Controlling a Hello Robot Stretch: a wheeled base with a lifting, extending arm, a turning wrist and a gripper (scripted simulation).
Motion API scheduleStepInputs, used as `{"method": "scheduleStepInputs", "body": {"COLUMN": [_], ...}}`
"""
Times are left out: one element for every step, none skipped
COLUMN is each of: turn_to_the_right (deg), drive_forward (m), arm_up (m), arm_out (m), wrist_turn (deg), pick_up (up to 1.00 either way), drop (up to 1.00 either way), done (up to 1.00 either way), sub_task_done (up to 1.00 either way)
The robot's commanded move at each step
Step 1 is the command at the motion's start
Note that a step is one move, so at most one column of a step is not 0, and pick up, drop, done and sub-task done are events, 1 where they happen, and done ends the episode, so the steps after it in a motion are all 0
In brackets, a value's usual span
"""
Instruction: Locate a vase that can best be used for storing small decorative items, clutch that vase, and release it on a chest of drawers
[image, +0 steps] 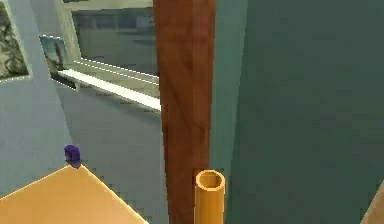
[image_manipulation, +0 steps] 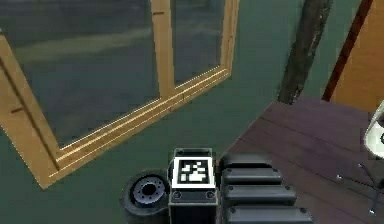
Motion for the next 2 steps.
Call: {"method": "scheduleStepInputs", "body": {"turn_to_the_right": [-45.0, -12.0], "drive_forward": [0.00, 0.00], "arm_up": [0.00, 0.00], "arm_out": [0.00, 0.00], "wrist_turn": [0.0, 0.0], "pick_up": [0.00, 0.00], "drop": [0.00, 0.00], "done": [0.00, 0.00], "sub_task_done": [0.00, 0.00]}}
